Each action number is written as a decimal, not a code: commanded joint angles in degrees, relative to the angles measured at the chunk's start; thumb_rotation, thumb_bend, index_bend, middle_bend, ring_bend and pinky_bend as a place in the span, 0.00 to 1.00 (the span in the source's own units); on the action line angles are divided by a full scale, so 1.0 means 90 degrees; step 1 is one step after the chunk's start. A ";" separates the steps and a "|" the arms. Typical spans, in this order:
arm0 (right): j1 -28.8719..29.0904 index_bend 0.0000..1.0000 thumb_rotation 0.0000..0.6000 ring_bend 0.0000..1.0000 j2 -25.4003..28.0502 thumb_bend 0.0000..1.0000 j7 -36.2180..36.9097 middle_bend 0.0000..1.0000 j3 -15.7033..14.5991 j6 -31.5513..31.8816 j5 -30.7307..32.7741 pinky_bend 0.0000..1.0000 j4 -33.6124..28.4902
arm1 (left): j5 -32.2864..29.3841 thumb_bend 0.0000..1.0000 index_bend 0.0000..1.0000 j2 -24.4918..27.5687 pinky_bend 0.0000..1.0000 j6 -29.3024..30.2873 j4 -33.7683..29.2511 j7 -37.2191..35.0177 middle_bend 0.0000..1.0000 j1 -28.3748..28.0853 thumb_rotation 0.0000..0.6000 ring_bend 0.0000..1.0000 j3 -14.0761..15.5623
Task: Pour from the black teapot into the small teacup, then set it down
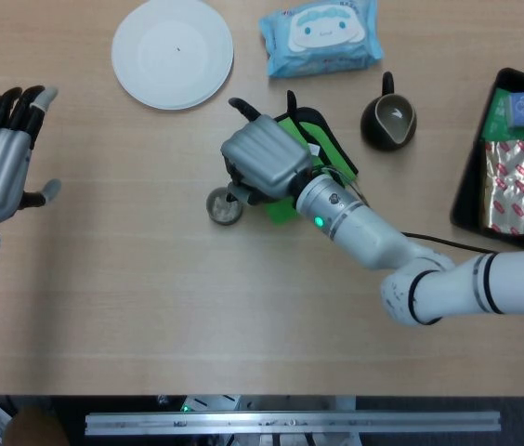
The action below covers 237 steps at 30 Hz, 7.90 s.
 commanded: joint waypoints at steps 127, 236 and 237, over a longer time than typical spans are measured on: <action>-0.3290 0.85 0.89 0.38 0.1447 0.28 0.3549 0.56 -0.0822 -0.0118 -0.3517 0.00 -0.0222 | -0.0261 0.21 0.01 -0.0677 0.13 -0.0651 0.0697 0.0004 0.09 -0.0482 1.00 0.07 0.0074; -0.6937 0.28 1.00 0.13 0.4158 0.08 0.2161 0.30 -0.1231 0.4833 -0.4108 0.00 -0.2218 | 0.1436 0.21 0.03 -0.0108 0.13 0.2059 -0.0041 -0.0791 0.12 0.1432 1.00 0.08 0.0580; -0.6941 0.28 1.00 0.13 0.4151 0.08 0.2177 0.30 -0.1216 0.4811 -0.4112 0.00 -0.2208 | 0.1433 0.21 0.03 -0.0101 0.13 0.2046 -0.0044 -0.0791 0.12 0.1444 1.00 0.08 0.0581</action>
